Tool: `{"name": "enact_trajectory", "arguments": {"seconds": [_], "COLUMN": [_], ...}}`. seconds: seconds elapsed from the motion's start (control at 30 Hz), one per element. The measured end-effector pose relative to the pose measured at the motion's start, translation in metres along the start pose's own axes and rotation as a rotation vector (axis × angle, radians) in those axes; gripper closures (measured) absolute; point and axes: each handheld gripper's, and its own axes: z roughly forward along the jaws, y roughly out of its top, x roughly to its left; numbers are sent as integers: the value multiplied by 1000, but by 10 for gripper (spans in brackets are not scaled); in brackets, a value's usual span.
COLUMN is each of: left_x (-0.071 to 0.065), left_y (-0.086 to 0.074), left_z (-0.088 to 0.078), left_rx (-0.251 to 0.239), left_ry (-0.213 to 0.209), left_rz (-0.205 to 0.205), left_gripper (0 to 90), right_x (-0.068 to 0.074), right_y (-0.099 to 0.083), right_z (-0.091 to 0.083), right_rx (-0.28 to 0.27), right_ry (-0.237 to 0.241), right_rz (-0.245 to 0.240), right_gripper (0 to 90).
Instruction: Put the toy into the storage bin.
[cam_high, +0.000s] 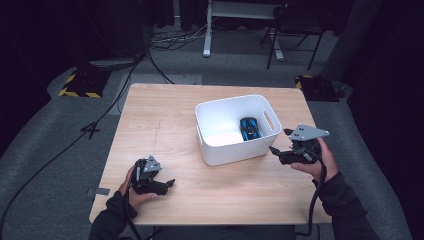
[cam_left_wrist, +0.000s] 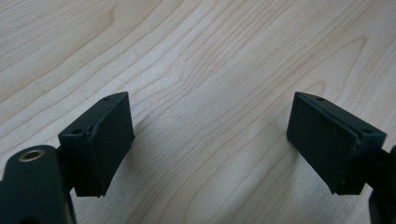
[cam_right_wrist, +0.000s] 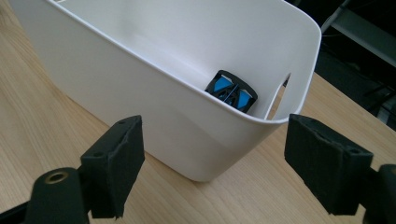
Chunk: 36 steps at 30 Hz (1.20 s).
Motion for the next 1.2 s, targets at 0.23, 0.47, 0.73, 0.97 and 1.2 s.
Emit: {"name": "enact_trajectory", "arguments": {"seconds": [0.23,0.47,0.73,0.97,1.2], "left_x": [0,0,0,0,0], "left_y": [0,0,0,0,0], "left_z": [0,0,0,0,0], "left_rx": [-1,0,0,0,0], "left_ry": [-5,-6,0,-6,-5], "left_rz": [-4,-5,-1,-5,-6], "left_gripper": [150,150,150,150,150], "right_x": [2,4,3,2,1], "right_y": [-12,-23,-37,-53,-65], "right_z": [-3,-4,-7,-13,-16], "right_rx": [6,10,13,21,34], "right_ry": [-5,-17,-3,1,-6], "right_rz": [-3,-9,17,23,21], "right_gripper": [205,205,205,205,205]}}
